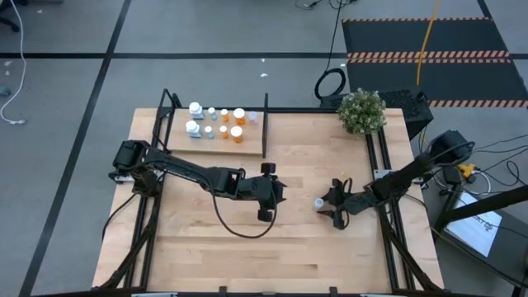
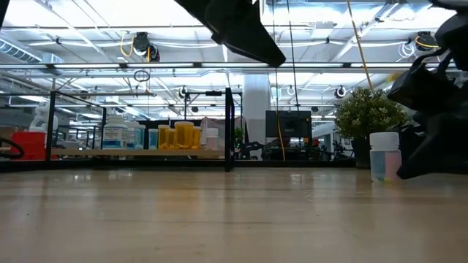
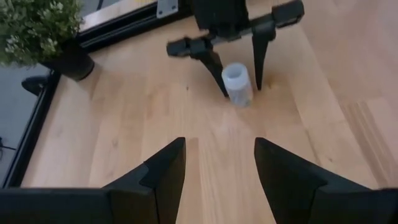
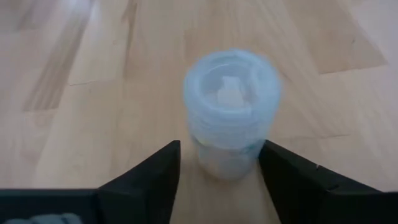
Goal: Pick and place medicine bottles onto shelf by color
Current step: Put the transparent pill bottle aligned with the other transparent pill bottle on the shelf
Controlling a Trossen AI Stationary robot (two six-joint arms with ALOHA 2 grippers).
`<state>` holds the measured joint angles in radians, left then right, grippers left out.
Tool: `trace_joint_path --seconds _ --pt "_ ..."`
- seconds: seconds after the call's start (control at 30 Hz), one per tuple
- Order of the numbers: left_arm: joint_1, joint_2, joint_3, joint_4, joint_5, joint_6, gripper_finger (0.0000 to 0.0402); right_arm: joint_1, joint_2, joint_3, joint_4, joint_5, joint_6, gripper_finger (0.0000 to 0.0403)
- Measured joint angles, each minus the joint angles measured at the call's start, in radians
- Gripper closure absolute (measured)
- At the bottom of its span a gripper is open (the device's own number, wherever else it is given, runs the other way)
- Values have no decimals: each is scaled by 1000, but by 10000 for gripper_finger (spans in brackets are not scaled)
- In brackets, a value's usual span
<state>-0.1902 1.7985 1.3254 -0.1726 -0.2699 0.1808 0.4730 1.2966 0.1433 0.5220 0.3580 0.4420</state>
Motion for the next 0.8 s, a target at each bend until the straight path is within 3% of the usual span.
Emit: trace_joint_path --seconds 0.27,0.4,0.6,0.8 --pt "0 0 0 40 1 -13 208 -48 120 0 174 -24 -35 254" --pt "0 0 0 55 3 -19 208 -49 123 4 213 -25 -39 260" --pt "3 0 35 43 4 -87 208 -57 117 92 130 -25 -69 241" --pt "17 0 83 -72 85 -127 207 -106 117 248 -92 -26 -123 246"
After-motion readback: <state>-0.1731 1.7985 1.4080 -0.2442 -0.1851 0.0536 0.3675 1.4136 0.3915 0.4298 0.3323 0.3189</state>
